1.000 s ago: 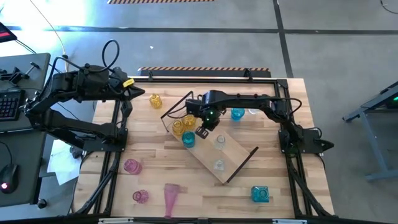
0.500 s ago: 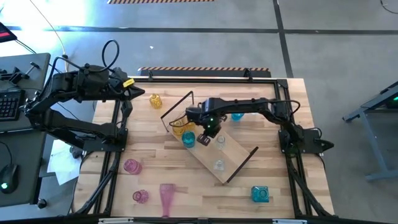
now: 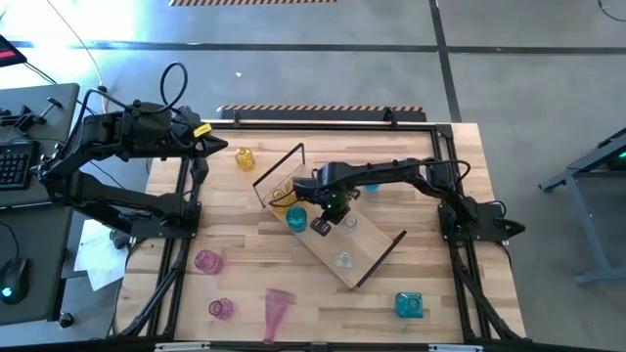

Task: Sort vases onto shelf
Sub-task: Adjust the crystal vases on the shelf

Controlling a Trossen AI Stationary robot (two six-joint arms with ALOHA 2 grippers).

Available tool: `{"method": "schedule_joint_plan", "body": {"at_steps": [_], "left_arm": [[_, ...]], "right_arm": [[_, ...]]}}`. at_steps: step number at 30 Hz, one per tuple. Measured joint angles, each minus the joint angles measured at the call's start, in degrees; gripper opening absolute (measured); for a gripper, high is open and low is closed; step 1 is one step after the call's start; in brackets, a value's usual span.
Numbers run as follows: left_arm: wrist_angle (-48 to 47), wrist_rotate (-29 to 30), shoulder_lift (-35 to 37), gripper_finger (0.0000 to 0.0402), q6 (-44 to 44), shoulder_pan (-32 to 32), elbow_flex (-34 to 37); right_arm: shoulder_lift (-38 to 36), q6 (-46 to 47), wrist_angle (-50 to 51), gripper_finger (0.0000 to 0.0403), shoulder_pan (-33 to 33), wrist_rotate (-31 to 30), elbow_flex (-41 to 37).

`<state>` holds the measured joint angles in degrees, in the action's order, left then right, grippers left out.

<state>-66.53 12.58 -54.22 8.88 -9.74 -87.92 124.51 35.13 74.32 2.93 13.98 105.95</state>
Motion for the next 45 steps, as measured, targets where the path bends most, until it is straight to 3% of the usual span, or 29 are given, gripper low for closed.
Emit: {"method": "schedule_joint_plan", "body": {"at_steps": [30, 45], "left_arm": [[0.0, 0.2, 0.0, 0.0, -1.0, 0.0, 0.0], [0.0, 0.0, 0.0, 0.0, -1.7, 0.0, 0.0]], "right_arm": [[0.0, 18.1, 0.7, 0.0, -7.1, -0.6, 0.0], [-4.8, 22.1, 3.5, 0.0, -5.7, -10.1, 0.1]]}}
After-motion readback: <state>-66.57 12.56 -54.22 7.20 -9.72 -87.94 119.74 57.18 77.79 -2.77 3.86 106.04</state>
